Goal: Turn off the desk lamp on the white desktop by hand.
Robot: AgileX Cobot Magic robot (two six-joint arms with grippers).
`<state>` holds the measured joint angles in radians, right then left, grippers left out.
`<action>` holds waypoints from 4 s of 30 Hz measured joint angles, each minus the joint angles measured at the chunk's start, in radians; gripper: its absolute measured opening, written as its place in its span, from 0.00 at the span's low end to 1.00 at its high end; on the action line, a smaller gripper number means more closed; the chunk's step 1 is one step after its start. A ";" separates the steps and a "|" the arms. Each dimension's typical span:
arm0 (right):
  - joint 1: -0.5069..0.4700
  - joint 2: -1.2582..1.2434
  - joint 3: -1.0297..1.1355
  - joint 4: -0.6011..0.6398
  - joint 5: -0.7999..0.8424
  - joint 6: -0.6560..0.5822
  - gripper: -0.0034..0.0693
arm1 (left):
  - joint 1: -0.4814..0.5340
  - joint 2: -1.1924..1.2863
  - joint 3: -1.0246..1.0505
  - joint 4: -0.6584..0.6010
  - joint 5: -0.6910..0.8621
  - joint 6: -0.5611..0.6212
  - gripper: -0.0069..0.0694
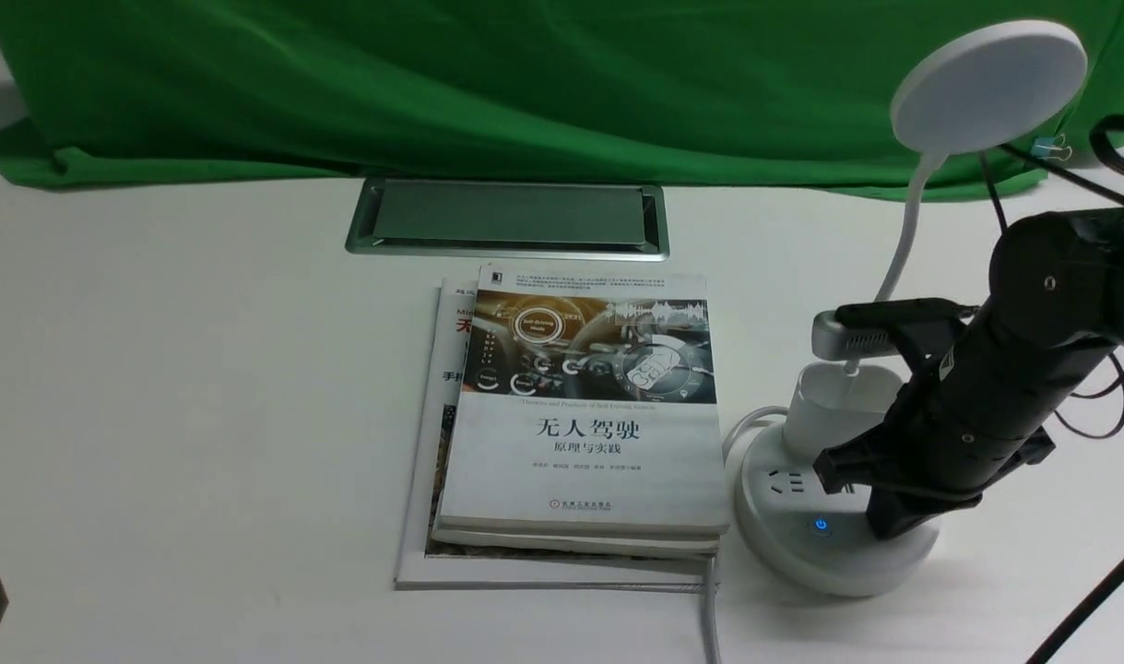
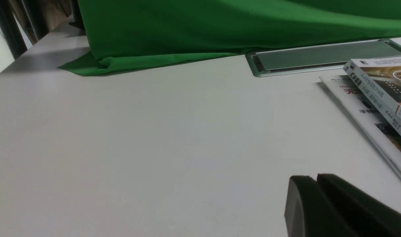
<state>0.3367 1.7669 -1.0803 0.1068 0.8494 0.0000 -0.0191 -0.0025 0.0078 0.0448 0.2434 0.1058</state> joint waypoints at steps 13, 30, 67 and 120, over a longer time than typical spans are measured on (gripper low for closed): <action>0.004 -0.268 0.047 -0.020 0.025 0.006 0.10 | 0.000 0.000 0.000 0.000 0.000 0.001 0.12; 0.037 -0.838 0.285 -0.024 -0.014 0.010 0.10 | 0.000 0.000 0.000 0.000 0.000 0.002 0.12; -0.176 -1.765 1.087 -0.057 -0.604 -0.151 0.14 | 0.000 0.000 0.000 0.000 -0.001 0.001 0.12; -0.176 -1.765 1.087 -0.057 -0.598 -0.151 0.14 | 0.000 0.000 0.000 0.000 -0.001 0.001 0.12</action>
<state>0.1606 0.0016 0.0070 0.0499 0.2511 -0.1508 -0.0191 -0.0025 0.0078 0.0448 0.2423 0.1071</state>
